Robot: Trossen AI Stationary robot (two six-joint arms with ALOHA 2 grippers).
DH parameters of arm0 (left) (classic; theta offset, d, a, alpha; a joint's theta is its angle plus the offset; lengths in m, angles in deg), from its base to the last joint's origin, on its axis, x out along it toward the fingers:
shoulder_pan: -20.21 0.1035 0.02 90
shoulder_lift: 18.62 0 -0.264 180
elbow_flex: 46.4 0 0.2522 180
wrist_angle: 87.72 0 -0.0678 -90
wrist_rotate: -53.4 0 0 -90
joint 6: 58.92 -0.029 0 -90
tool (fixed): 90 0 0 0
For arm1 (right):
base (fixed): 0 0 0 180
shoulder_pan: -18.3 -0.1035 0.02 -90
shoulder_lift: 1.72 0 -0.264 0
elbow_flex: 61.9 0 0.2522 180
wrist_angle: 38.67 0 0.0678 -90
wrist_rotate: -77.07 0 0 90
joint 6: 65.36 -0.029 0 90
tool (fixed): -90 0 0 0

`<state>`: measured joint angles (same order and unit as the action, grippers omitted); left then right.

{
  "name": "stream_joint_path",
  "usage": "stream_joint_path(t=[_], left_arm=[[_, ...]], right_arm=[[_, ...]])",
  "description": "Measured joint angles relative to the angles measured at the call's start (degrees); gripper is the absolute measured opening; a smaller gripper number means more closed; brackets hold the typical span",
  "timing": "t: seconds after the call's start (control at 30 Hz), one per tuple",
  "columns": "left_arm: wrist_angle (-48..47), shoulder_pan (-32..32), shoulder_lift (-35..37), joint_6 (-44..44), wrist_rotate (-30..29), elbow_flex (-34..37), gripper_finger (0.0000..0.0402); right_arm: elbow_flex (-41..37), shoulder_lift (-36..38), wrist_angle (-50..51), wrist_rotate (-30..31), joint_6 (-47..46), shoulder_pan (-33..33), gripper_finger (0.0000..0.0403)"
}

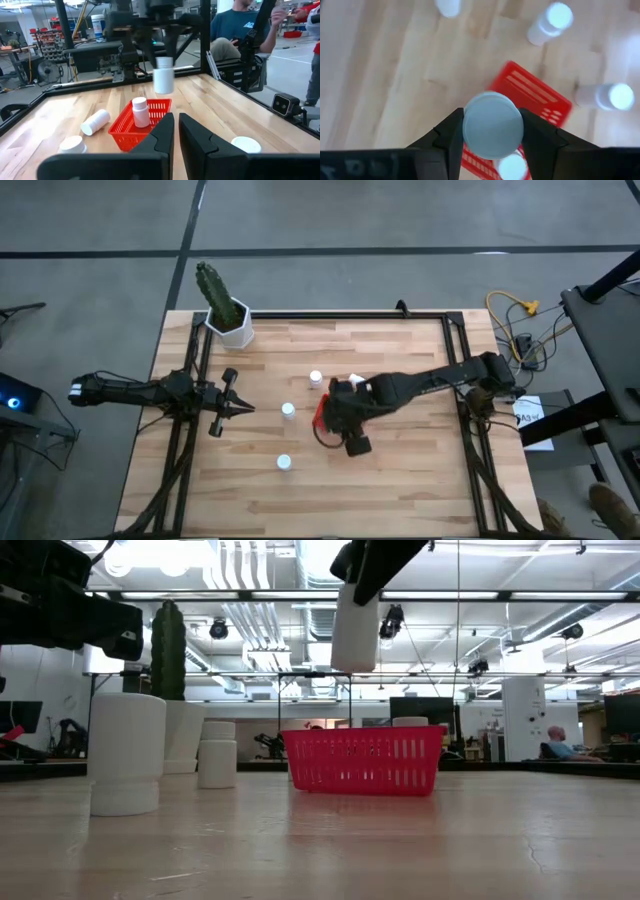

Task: Pick and place pill bottles into a basket
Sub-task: Put the white pill bottle into the red bin

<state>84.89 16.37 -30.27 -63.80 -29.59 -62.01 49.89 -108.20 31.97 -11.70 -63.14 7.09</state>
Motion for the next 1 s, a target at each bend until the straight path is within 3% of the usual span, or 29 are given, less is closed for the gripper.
stream_joint_path(t=[0.27, 1.0], left_arm=[[-0.1, 0.0, -0.1, 0.0, 0.0, 0.0, 0.001], [-1.4, 0.0, -0.7, 0.0, 0.0, 0.0, 0.001]], right_arm=[[0.1, 0.0, 0.4, -2.6, 1.9, 3.0, 0.0146], [-0.1, 0.0, 0.3, -2.8, 1.9, 3.0, 0.0146]])
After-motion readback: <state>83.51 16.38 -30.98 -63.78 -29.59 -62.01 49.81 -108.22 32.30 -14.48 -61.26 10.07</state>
